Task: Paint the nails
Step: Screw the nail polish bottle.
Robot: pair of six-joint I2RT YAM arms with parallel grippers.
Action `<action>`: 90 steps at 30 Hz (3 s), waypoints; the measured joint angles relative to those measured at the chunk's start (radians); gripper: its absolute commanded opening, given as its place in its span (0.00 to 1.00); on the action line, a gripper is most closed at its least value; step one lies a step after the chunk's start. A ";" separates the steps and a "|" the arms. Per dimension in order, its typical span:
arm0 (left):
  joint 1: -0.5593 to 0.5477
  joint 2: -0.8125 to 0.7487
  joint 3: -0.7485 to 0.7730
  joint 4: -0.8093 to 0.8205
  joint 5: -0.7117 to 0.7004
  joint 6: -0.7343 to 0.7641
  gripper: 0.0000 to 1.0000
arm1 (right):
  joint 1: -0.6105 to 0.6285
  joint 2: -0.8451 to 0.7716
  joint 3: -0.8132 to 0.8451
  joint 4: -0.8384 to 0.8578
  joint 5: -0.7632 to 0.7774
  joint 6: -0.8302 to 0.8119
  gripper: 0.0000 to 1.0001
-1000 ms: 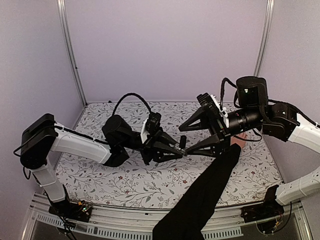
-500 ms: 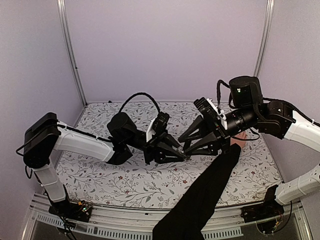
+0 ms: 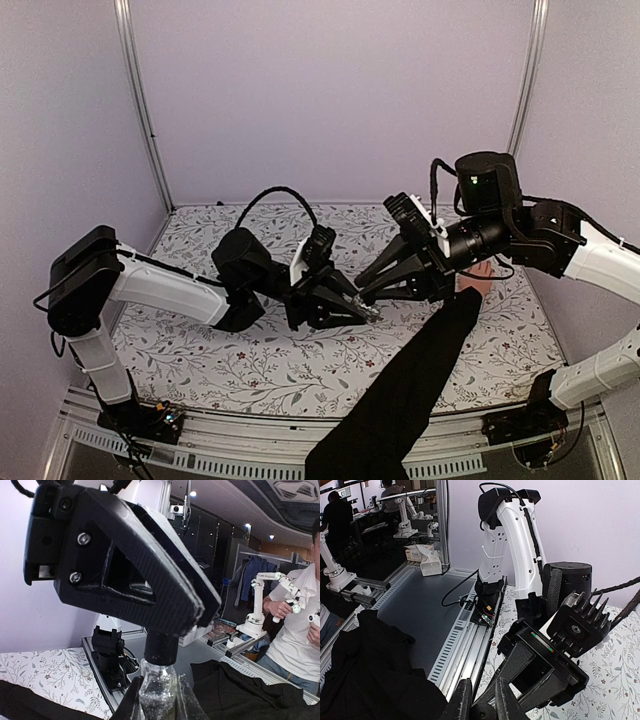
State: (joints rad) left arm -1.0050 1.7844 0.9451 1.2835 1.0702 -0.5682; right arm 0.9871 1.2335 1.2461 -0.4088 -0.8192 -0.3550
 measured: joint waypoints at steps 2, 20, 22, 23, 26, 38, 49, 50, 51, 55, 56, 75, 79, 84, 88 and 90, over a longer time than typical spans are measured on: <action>-0.001 -0.001 -0.010 0.007 -0.013 0.003 0.00 | -0.001 0.000 -0.007 0.011 0.002 0.004 0.11; -0.019 -0.142 -0.163 -0.055 -0.332 0.152 0.00 | -0.008 0.008 -0.032 0.137 0.091 0.083 0.00; -0.025 -0.154 -0.187 -0.056 -0.398 0.177 0.00 | -0.008 0.015 -0.035 0.149 0.119 0.100 0.00; -0.028 -0.157 -0.196 -0.060 -0.441 0.198 0.00 | -0.010 0.018 -0.035 0.155 0.136 0.109 0.00; -0.048 -0.174 -0.206 -0.082 -0.547 0.265 0.00 | -0.015 0.021 -0.035 0.169 0.180 0.136 0.00; -0.167 -0.189 -0.171 -0.187 -1.129 0.581 0.00 | -0.028 0.036 -0.044 0.266 0.414 0.292 0.00; -0.187 -0.172 -0.161 -0.166 -1.275 0.657 0.00 | -0.025 0.021 -0.119 0.400 0.513 0.386 0.02; -0.187 -0.172 -0.161 -0.159 -1.272 0.653 0.00 | -0.025 0.016 -0.126 0.410 0.512 0.388 0.05; -0.186 -0.172 -0.161 -0.154 -1.265 0.648 0.00 | -0.025 0.011 -0.133 0.418 0.510 0.389 0.07; -0.177 -0.174 -0.167 -0.144 -1.199 0.615 0.00 | -0.022 -0.013 -0.156 0.435 0.492 0.388 0.23; -0.171 -0.176 -0.168 -0.144 -1.175 0.605 0.00 | -0.021 -0.016 -0.158 0.435 0.488 0.388 0.27; -0.004 -0.224 -0.147 -0.177 -0.553 0.404 0.00 | -0.001 -0.091 -0.151 0.240 0.291 0.264 0.79; 0.009 -0.221 -0.114 -0.186 -0.373 0.362 0.00 | 0.000 -0.089 -0.128 0.172 0.236 0.224 0.76; 0.011 -0.191 -0.069 -0.163 -0.195 0.288 0.00 | 0.001 -0.076 -0.076 0.109 0.161 0.164 0.71; 0.011 -0.134 -0.043 -0.118 -0.087 0.211 0.00 | 0.001 -0.062 -0.040 0.074 0.111 0.115 0.64; 0.011 -0.108 -0.038 -0.091 -0.052 0.172 0.00 | 0.001 -0.056 -0.027 0.064 0.089 0.097 0.59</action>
State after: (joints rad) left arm -0.9936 1.6764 0.9070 1.1927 1.0180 -0.3958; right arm 0.9882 1.1770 1.2190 -0.3447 -0.7303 -0.2584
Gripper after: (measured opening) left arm 0.181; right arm 0.650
